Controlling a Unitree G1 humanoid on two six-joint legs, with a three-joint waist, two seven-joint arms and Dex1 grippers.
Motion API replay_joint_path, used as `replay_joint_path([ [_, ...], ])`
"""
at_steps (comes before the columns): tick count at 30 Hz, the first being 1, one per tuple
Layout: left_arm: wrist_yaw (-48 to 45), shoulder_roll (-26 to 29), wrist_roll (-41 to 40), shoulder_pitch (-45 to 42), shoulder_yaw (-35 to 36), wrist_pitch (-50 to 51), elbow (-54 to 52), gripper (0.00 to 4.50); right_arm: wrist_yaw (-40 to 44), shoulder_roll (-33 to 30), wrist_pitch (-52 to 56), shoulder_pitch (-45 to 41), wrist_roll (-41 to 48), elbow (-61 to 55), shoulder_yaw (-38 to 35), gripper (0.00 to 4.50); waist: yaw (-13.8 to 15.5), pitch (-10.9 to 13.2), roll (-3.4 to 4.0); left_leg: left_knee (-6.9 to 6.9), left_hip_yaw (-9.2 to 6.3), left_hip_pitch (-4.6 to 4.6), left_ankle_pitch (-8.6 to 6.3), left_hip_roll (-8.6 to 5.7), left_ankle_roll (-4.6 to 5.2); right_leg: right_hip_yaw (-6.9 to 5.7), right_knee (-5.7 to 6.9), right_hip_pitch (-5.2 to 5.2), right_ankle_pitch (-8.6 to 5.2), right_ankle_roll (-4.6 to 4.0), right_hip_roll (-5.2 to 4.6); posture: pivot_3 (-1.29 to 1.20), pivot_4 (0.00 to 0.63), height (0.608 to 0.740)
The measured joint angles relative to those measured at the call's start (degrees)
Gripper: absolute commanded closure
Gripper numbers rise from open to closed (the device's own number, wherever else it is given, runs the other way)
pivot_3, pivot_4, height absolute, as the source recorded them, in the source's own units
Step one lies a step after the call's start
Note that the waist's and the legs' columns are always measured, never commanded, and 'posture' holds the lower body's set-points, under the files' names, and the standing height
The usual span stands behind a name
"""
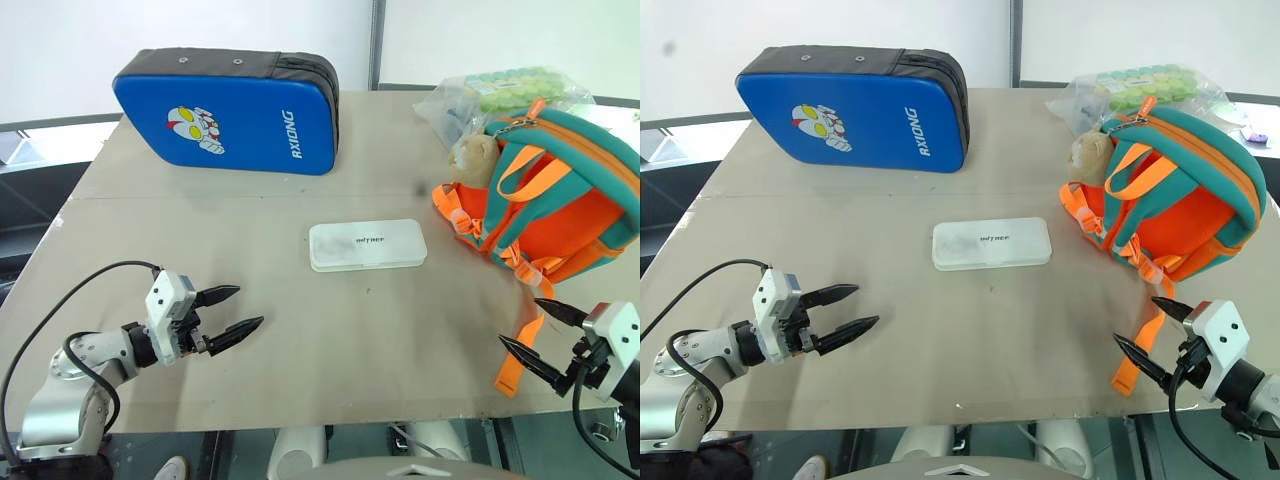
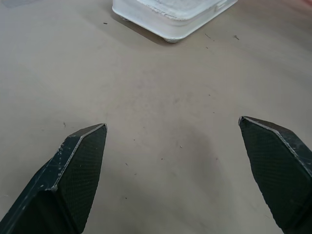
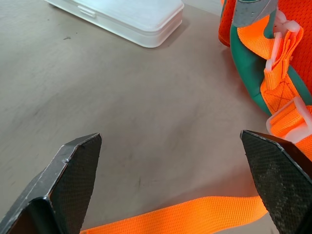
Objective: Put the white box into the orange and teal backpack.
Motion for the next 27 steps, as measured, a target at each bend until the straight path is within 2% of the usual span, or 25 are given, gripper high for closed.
replay_joint_path([
  [3, 1.25, -0.35, -0.12, -0.04, 0.37, 0.81, -0.02, 0.07, -1.45, 0.19, 0.96, -2.78, -0.02, 0.00, 1.20, 0.00, -0.26, 0.02, -0.05, 0.01, -0.01, 0.09, 0.00, 0.03, 0.00, 0.01, 0.01, 0.01, 0.01, -0.01, 0.00, 0.00, 0.150, 0.740],
  [6, 7.70, -4.16, -1.35, -4.65, 0.05, 4.66, -1.59, 0.07, -8.02, 1.04, 5.64, -17.09, -0.54, -4.02, 9.14, 0.00, -0.61, 0.14, 0.05, 0.16, 0.02, 0.12, 0.02, 0.08, 0.01, -0.10, 0.04, -0.03, 0.10, -0.08, -0.06, 0.00, 0.150, 0.740],
  [8, 10.42, -5.15, -1.88, -5.43, 0.13, 6.16, -2.85, 0.07, -10.88, 1.00, 8.67, -21.24, -1.07, -6.16, 12.32, 0.00, -0.34, 0.00, -0.18, 0.16, -0.06, 0.14, 0.02, 0.06, 0.00, -0.16, 0.11, 0.01, 0.13, -0.13, 0.00, 0.00, 0.150, 0.740],
  [10, 13.07, -6.41, -2.48, -5.91, 0.21, 8.18, -3.28, 0.58, -12.88, 1.05, 11.59, -24.80, -1.58, -6.00, 14.72, 0.52, -0.07, -0.02, -0.21, 0.13, -0.10, 0.06, 0.02, 0.01, 0.00, -0.19, 0.11, 0.00, 0.16, -0.20, 0.00, 0.00, 0.150, 0.740],
  [12, 18.94, -9.36, -3.92, -8.20, 0.69, 11.93, -3.90, 1.20, -15.76, 2.66, 15.83, -32.10, -2.03, -2.43, 18.32, 1.14, 0.10, 0.00, -0.22, 0.12, -0.12, -0.05, 0.01, -0.07, 0.00, -0.18, 0.08, -0.03, 0.26, -0.37, 0.01, 0.00, 0.150, 0.740],
  [14, 23.60, -11.50, -4.16, -10.37, 0.64, 13.93, -4.87, 2.21, -17.71, 4.58, 17.81, -36.72, -2.47, 0.39, 20.54, 2.17, 0.17, 0.01, -0.24, 0.11, -0.13, -0.07, 0.01, -0.13, 0.00, -0.17, 0.05, -0.02, 0.29, -0.33, 0.03, 0.00, 0.150, 0.740],
  [15, 26.67, -12.65, -4.17, -11.34, 0.69, 15.32, -6.04, 2.59, -18.80, 5.47, 18.64, -38.86, -3.12, 1.72, 22.11, 2.57, 0.19, 0.01, -0.25, 0.11, -0.15, -0.09, 0.01, -0.14, 0.00, -0.18, 0.05, -0.02, 0.33, -0.24, 0.05, 0.00, 0.150, 0.740],
  [18, 37.78, -18.52, -2.39, -15.64, -0.56, 19.47, -8.06, 4.03, -23.34, 7.16, 19.96, -45.16, -9.90, 8.52, 28.74, 4.13, 0.17, 0.01, -0.25, 0.13, -0.14, -0.07, 0.02, -0.20, 0.00, -0.16, 0.05, 0.02, 0.39, -0.13, 0.07, 0.00, 0.150, 0.740],
  [19, 40.67, -20.18, -1.55, -16.91, -1.95, 20.55, -8.48, 4.06, -24.84, 7.35, 20.42, -46.70, -12.40, 10.90, 30.89, 4.44, 0.26, 0.01, -0.26, 0.15, -0.14, -0.08, 0.02, -0.23, 0.00, -0.18, 0.07, 0.03, 0.40, -0.12, 0.06, 0.00, 0.150, 0.740],
  [23, 49.21, -23.99, 4.19, -19.94, -8.57, 23.22, -8.66, 4.06, -29.68, 9.90, 21.74, -51.25, -20.72, 21.51, 36.85, 4.44, 0.11, -0.01, -0.28, 0.16, -0.08, -0.04, 0.02, -0.26, 0.00, -0.15, 0.12, 0.04, 0.41, -0.13, 0.12, 0.00, 0.150, 0.740],
  [27, 49.63, -23.91, 7.83, -20.70, -13.74, 24.23, -7.20, 4.06, -28.69, 10.49, 21.12, -54.47, -23.27, 26.60, 39.24, 4.44, -0.28, -0.01, -0.28, 0.14, -0.07, -0.03, 0.02, -0.25, 0.00, -0.16, 0.12, 0.03, 0.41, -0.13, 0.16, 0.00, 0.150, 0.740],
])
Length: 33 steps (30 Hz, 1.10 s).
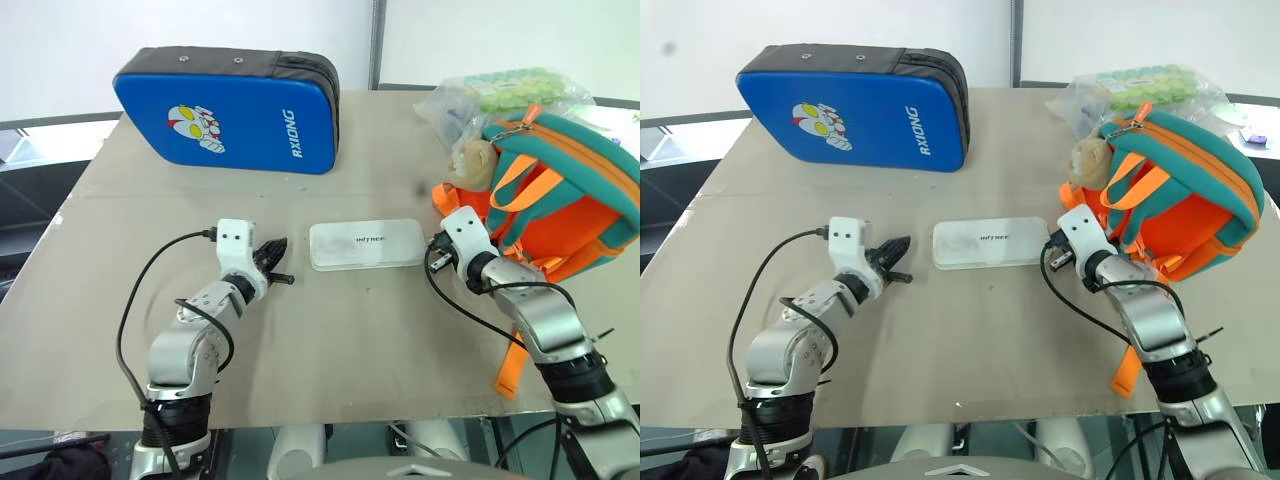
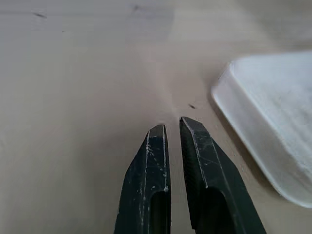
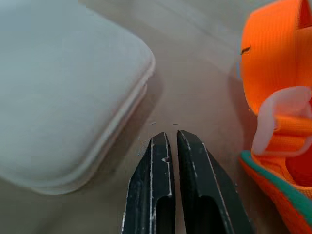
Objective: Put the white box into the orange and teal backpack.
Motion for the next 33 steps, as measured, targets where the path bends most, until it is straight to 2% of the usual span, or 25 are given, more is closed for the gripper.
replay_joint_path([
  [2, -0.85, 0.09, 0.18, -0.13, -0.86, -0.28, 0.21, 4.06, 1.52, 0.09, -0.88, -0.11, 0.02, 0.54, 0.54, 4.44, -0.05, 0.00, 0.00, 0.00, -0.01, 0.00, 0.00, 0.02, 0.00, -0.02, 0.00, 0.00, 0.00, 0.00, 0.01, 0.00, 0.150, 0.740],
  [7, -6.91, 6.58, 0.50, 3.93, -2.11, 0.32, -3.95, 4.06, 12.35, -2.40, 1.96, 4.40, 6.09, -7.71, -0.01, 4.44, -0.29, -0.01, 0.02, -0.10, -0.11, 0.07, -0.01, 0.12, 0.00, 0.04, -0.02, -0.01, -0.02, 0.00, 0.06, 0.00, 0.150, 0.740],
  [14, -10.95, 9.10, -0.57, 9.94, -0.81, 0.25, -8.65, 4.06, 14.00, -5.77, 3.71, 11.03, 6.16, -15.43, -0.69, 4.44, -0.15, -0.03, 0.01, -0.05, -0.08, 0.10, -0.01, 0.12, 0.00, 0.04, -0.02, 0.00, -0.15, -0.23, 0.02, 0.00, 0.150, 0.740],
  [17, -15.88, 11.04, -6.43, 11.76, 3.60, 2.52, -8.39, 3.33, 14.17, -6.28, 1.72, 12.24, 5.13, -15.50, -0.62, 4.50, -0.17, -0.03, -0.03, -0.02, -0.08, 0.11, -0.01, 0.13, 0.00, 0.03, 0.01, 0.00, -0.15, -0.22, 0.02, 0.00, 0.150, 0.740],
  [22, -24.10, 21.14, -16.95, 10.26, 14.42, 12.76, -2.46, 1.10, 15.31, -7.60, -0.80, 12.41, 4.90, -14.27, -0.86, 4.50, -0.22, 0.01, -0.03, -0.03, -0.14, 0.12, 0.00, 0.18, 0.00, -0.15, 0.03, -0.02, -0.28, -0.04, 0.12, 0.00, 0.150, 0.740],
  [24, -27.25, 25.35, -23.50, 7.11, 17.58, 21.73, 0.73, 0.13, 15.46, -7.62, -2.26, 11.14, 4.45, -12.02, -0.95, 4.50, -0.08, 0.03, -0.01, -0.02, -0.15, 0.10, 0.00, 0.15, 0.00, -0.14, 0.02, -0.02, -0.29, -0.03, 0.08, 0.00, 0.150, 0.740],
  [28, -28.45, 27.00, -31.24, 0.05, 17.31, 35.73, 3.90, 0.05, 16.24, -7.37, -4.26, 8.78, 3.33, -8.86, -0.89, 4.50, -0.07, 0.06, -0.04, 0.01, -0.11, 0.05, 0.00, 0.08, 0.00, -0.02, -0.02, 0.00, -0.26, 0.00, -0.03, 0.00, 0.150, 0.740],
  [33, -24.23, 21.30, -32.99, -8.43, 15.50, 45.51, 9.86, 0.05, 17.47, -5.48, -6.56, 5.96, 2.08, -5.70, 1.13, 4.50, -0.31, 0.12, -0.15, -0.04, -0.16, 0.04, 0.00, 0.09, 0.00, -0.06, 0.01, -0.02, -0.02, 0.01, 0.06, 0.00, 0.150, 0.740],
])
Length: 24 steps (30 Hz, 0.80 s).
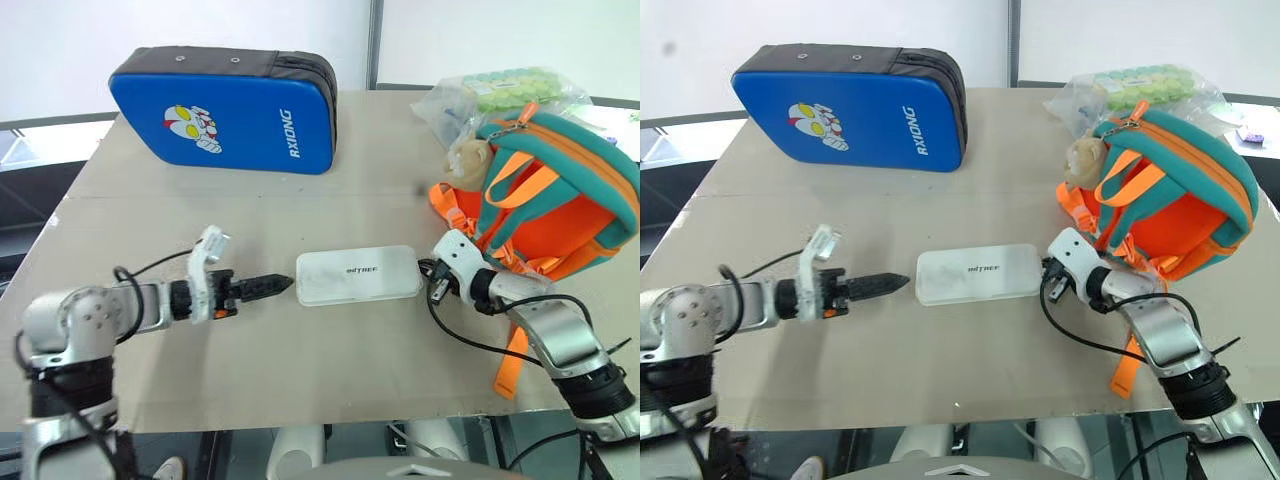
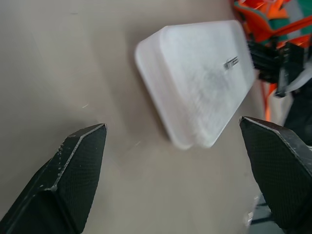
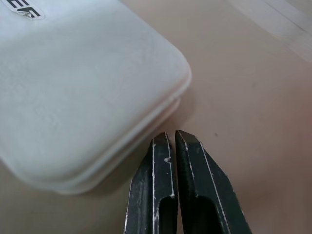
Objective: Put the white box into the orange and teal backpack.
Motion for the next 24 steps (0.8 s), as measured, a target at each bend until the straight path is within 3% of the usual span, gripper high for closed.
replay_joint_path([
  [9, 2.11, -7.56, 1.76, -6.38, -3.17, 0.33, 6.01, 0.05, 4.78, 3.99, -3.44, -3.60, -1.52, 4.60, 3.67, 4.50, 0.07, -0.12, 0.03, 0.01, -0.02, 0.15, 0.01, 0.01, -0.01, 0.03, 0.08, 0.06, -0.03, -0.09, 0.04, 0.00, 0.150, 0.740],
  [12, 1.81, -9.54, 1.88, -6.23, -2.55, -0.38, 7.60, 0.85, 5.26, 5.94, -4.21, -3.71, -1.87, 5.33, 4.35, 4.50, 0.08, -0.16, 0.04, 0.04, 0.01, 0.15, 0.01, -0.01, -0.01, 0.08, 0.08, 0.08, -0.05, -0.12, -0.01, 0.00, 0.150, 0.740],
  [14, 1.45, -10.64, 2.25, -5.68, -1.51, -1.03, 8.85, 1.74, 5.36, 6.96, -4.53, -3.59, -1.95, 5.59, 4.28, 4.50, 0.07, -0.16, 0.04, 0.04, 0.04, 0.14, 0.01, -0.03, -0.01, 0.10, 0.08, 0.08, -0.05, -0.13, -0.03, 0.00, 0.150, 0.740],
  [18, -1.68, -12.89, -1.76, -4.16, 1.00, -1.32, 8.49, 2.96, 3.51, 8.25, -4.93, -0.47, -0.94, 4.82, 0.36, 4.50, 0.53, -0.17, -0.01, 0.05, -0.05, 0.08, 0.01, -0.02, -0.02, -0.01, 0.07, 0.08, -0.07, -0.16, -0.08, 0.00, 0.150, 0.740],
  [19, -1.85, -13.05, -2.46, -4.10, 1.20, -1.35, 7.87, 3.24, 2.32, 9.03, -3.55, 1.02, -0.04, 3.54, -1.59, 4.10, 0.64, -0.16, 0.01, 0.05, -0.05, 0.08, 0.01, -0.02, -0.02, 0.00, 0.07, 0.08, -0.07, -0.17, -0.10, 0.00, 0.150, 0.740],
  [21, -1.20, -12.99, -2.00, -3.86, 1.10, -1.53, 7.29, 3.35, 1.60, 8.95, -1.60, 2.41, 1.65, 1.65, -4.04, 3.88, 0.70, -0.13, 0.06, 0.07, -0.01, 0.05, 0.01, -0.02, -0.02, 0.06, 0.07, 0.07, -0.07, -0.18, -0.14, 0.00, 0.150, 0.740],
  [23, -0.58, -13.38, -2.36, -1.81, 1.57, -1.95, 6.68, 3.39, 0.69, 8.31, 5.27, 8.82, 11.03, -14.41, -15.43, 2.91, 0.83, -0.05, 0.16, 0.05, -0.03, -0.05, 0.01, 0.01, -0.02, 0.08, 0.06, 0.01, 0.00, 0.00, -0.20, 0.00, 0.150, 0.740],
  [24, -0.55, -13.38, -2.43, -1.78, 1.71, -1.97, 6.58, 3.39, 0.40, 8.09, 6.14, 9.22, 12.15, -16.32, -16.86, 2.52, 0.83, -0.04, 0.09, 0.04, -0.06, -0.06, 0.01, 0.01, -0.02, 0.03, 0.03, 0.01, 0.00, 0.00, -0.19, 0.00, 0.150, 0.740],
])
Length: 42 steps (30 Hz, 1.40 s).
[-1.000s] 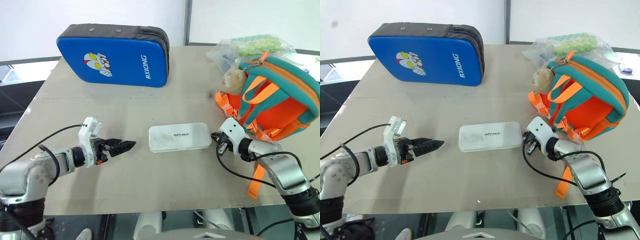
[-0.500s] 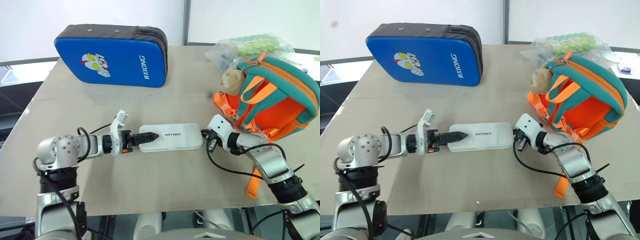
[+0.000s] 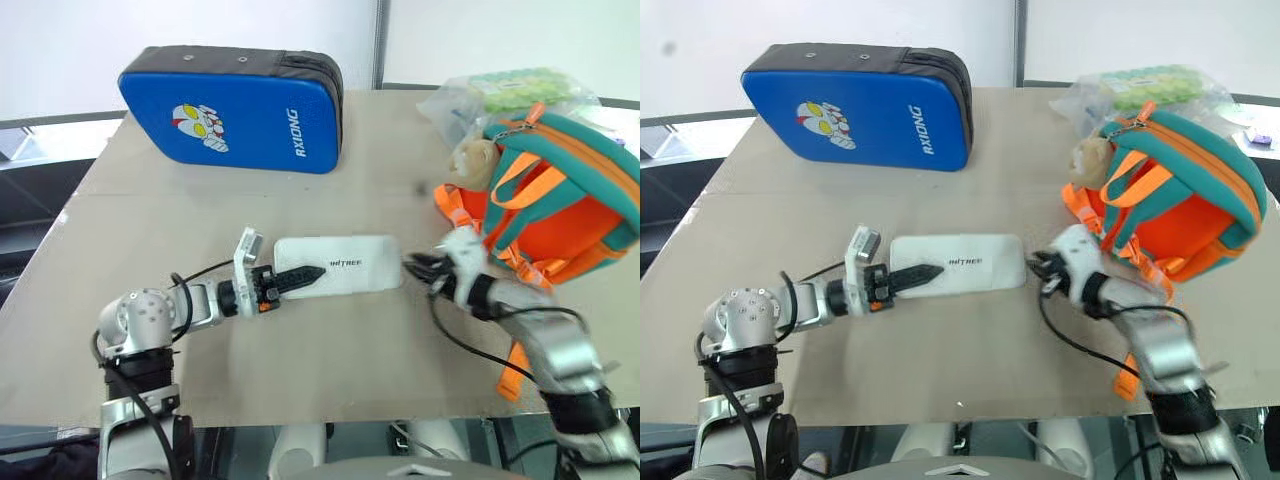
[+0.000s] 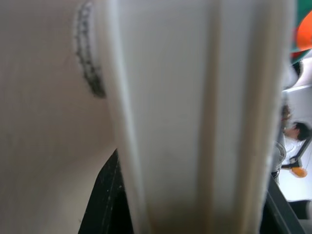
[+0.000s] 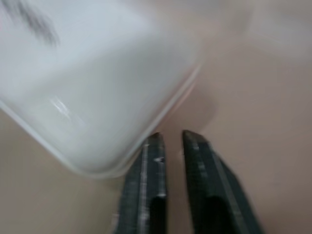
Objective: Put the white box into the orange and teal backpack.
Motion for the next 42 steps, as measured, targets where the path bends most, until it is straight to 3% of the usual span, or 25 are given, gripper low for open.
replay_joint_path([
  [2, 0.46, -0.10, -0.61, 0.36, 0.50, -0.38, -1.12, 3.39, -2.57, -0.57, 6.67, 4.58, 7.59, -11.61, -10.10, 1.48, 0.09, -0.02, -0.03, -0.07, -0.04, 0.03, 0.00, 0.02, 0.00, -0.07, -0.04, 0.01, -0.01, -0.01, 0.02, 0.00, 0.150, 0.740],
  [5, 0.63, -0.13, -0.98, 0.69, 0.94, -0.99, -2.08, 3.39, -5.13, -1.03, 14.28, 11.07, 18.17, -18.63, -19.51, 0.04, -0.06, 0.00, -0.01, -0.11, -0.04, 0.05, -0.01, 0.02, 0.00, -0.06, -0.03, 0.01, -0.13, -0.23, 0.08, 0.00, 0.150, 0.740],
  [8, 1.02, -0.09, -1.07, 1.07, 1.02, -2.41, -2.57, 3.39, -8.29, -3.87, 19.92, 18.00, 25.83, -21.97, -30.43, 0.00, -0.26, 0.01, 0.00, -0.06, 0.05, 0.07, 0.00, 0.01, 0.00, 0.01, -0.02, 0.01, -0.14, -0.25, 0.08, 0.00, 0.150, 0.740],
  [11, 1.13, 0.06, -0.88, 0.87, 0.67, -3.30, -2.55, 3.40, -12.60, -6.00, 21.02, 17.32, 25.63, -20.74, -33.78, 0.00, -0.83, 0.00, -0.04, 0.04, 0.14, 0.16, 0.00, 0.00, 0.02, 0.12, -0.03, 0.01, -0.18, -0.14, 0.08, 0.00, 0.150, 0.740],
  [14, 0.40, 0.73, 0.29, -0.97, -1.66, -4.80, -2.08, 3.40, -17.01, -6.13, 19.57, 9.66, 21.43, -12.41, -30.05, 0.00, -0.84, 0.04, -0.07, 0.11, 0.10, 0.18, 0.02, -0.03, 0.03, 0.13, -0.04, 0.00, -0.14, -0.20, 0.11, 0.00, 0.150, 0.740],
  [19, -1.15, 1.51, 1.11, -1.90, -3.61, -6.88, -1.24, 3.40, -17.21, -5.22, 13.22, -0.56, 16.70, -1.10, -19.63, 0.00, -0.99, 0.05, -0.05, -0.05, 0.10, 0.09, 0.01, -0.02, 0.03, 0.17, -0.05, -0.05, -0.02, -0.41, 0.25, 0.00, 0.150, 0.740],
  [22, -1.49, 1.61, 1.58, -2.76, -4.99, -8.41, -1.50, 3.40, -17.17, -4.48, 8.08, -7.63, 12.31, 6.83, -14.42, 0.77, -0.90, 0.11, 0.00, -0.12, 0.13, 0.00, 0.01, -0.05, 0.03, 0.23, -0.08, -0.13, 0.01, -0.14, 0.26, 0.00, 0.150, 0.740],
  [24, -2.04, 1.70, 1.76, -2.44, -5.07, -10.35, -1.52, 3.40, -16.84, -3.73, 3.63, -13.29, 8.87, 14.63, -11.22, 1.69, -0.88, 0.12, 0.01, -0.17, 0.13, -0.09, 0.01, -0.04, 0.02, 0.23, -0.10, -0.21, 0.04, -0.06, 0.26, 0.00, 0.150, 0.740],
  [30, 0.52, 0.71, 1.92, -4.16, -2.04, -14.72, -2.67, 3.40, -12.52, -4.05, -3.90, -14.69, 5.43, 20.34, -8.12, 4.47, -0.44, 0.12, 0.01, 0.00, 0.06, -0.59, 0.00, -0.03, 0.01, -0.16, -0.12, -0.46, 0.03, -0.01, 0.21, 0.00, 0.150, 0.740],
  [33, 3.56, -2.27, 1.94, -8.86, -0.75, -20.40, -6.17, 3.40, -6.45, -4.77, -4.56, -13.59, 8.84, 17.07, -7.40, 4.49, -0.16, 0.26, -0.03, 0.14, 0.03, -0.88, 0.01, -0.04, 0.00, -0.17, -0.12, -0.65, 0.09, 0.07, 0.15, 0.00, 0.150, 0.740],
  [35, 3.28, -2.42, 1.87, -14.57, -0.70, -24.63, -7.59, 3.40, -1.90, -5.86, -1.76, -13.16, 15.81, 8.79, -7.15, 4.49, -0.22, 0.30, 0.01, 0.14, 0.00, -0.86, 0.01, -0.10, 0.00, -0.13, -0.10, -0.65, 0.10, 0.09, 0.16, 0.00, 0.150, 0.740],
  [42, -8.28, 5.31, 3.89, -22.43, -3.53, -31.59, -3.88, 3.40, 0.72, -10.51, 7.68, -12.90, 34.06, -6.56, -7.85, 4.49, -0.89, 0.34, 0.02, 0.03, -0.04, -0.78, 0.01, -0.02, 0.01, -0.24, -0.09, -0.66, 0.08, 0.07, 0.32, 0.00, 0.150, 0.740],
])
